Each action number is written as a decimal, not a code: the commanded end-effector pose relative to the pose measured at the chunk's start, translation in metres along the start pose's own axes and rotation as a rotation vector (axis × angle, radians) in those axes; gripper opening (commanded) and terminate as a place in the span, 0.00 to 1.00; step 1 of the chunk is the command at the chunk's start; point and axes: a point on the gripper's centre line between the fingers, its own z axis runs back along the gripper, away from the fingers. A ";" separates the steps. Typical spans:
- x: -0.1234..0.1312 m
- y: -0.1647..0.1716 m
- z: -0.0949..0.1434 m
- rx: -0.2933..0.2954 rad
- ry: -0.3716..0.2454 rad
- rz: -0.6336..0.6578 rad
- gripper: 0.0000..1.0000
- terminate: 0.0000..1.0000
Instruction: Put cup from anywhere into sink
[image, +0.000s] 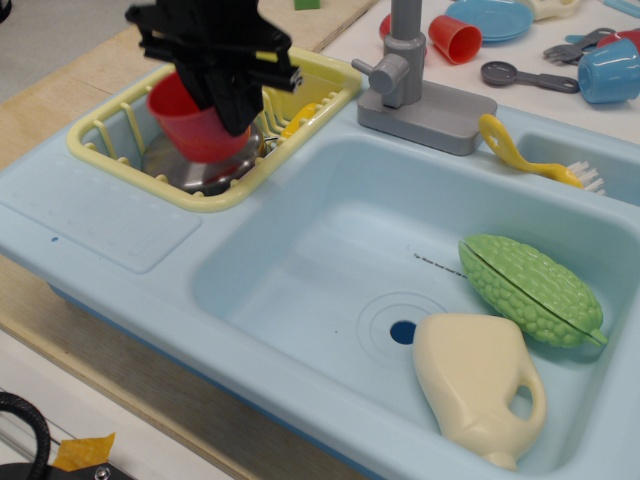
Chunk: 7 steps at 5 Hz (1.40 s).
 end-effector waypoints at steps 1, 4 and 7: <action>0.010 -0.029 0.022 -0.019 -0.089 -0.032 0.00 0.00; -0.015 -0.091 -0.013 -0.188 0.010 -0.037 0.00 0.00; -0.019 -0.086 -0.025 -0.220 0.013 -0.069 1.00 0.00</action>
